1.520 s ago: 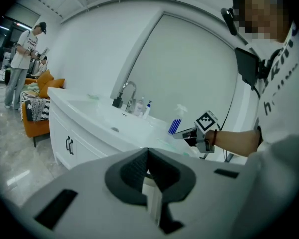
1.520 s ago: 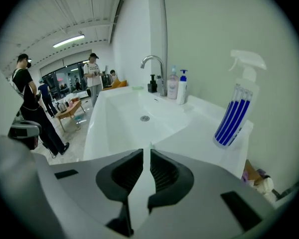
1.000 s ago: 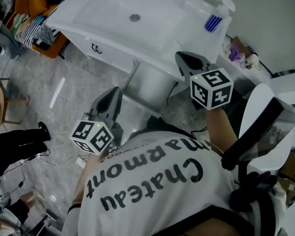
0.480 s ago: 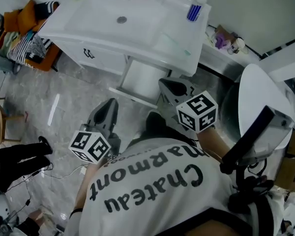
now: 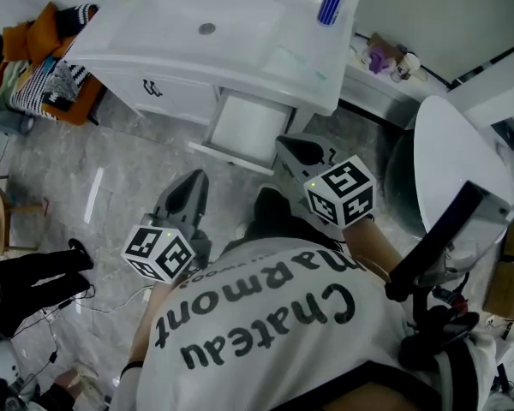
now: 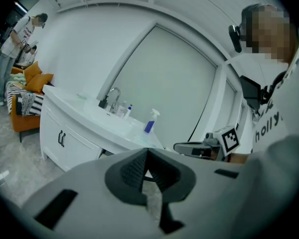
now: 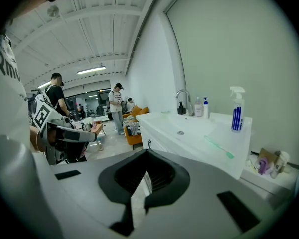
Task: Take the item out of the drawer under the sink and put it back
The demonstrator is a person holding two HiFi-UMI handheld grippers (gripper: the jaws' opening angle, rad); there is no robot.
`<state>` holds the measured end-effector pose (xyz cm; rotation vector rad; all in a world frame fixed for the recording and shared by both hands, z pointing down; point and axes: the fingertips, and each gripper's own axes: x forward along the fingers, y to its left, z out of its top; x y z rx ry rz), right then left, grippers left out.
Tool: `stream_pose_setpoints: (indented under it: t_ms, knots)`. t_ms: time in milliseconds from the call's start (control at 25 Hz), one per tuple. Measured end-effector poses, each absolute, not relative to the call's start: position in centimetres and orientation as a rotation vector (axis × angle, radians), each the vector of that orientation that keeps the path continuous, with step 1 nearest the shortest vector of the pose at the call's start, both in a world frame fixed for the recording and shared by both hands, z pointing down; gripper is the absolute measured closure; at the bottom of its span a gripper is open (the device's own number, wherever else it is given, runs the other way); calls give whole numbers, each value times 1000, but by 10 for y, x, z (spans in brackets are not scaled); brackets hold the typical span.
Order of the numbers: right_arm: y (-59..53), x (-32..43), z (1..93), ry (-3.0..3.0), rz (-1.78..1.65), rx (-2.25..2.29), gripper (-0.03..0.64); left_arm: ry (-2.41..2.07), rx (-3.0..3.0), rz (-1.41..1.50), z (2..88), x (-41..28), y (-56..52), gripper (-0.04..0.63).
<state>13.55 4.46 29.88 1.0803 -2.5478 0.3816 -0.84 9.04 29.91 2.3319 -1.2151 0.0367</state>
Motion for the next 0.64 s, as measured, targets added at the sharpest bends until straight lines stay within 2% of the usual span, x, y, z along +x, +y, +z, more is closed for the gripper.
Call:
stream_pose_setpoints:
  t_ms: [640]
  knots:
    - [46,133,298,-2529,337,1102,606,-1230,2329,26,297,-17,93,598]
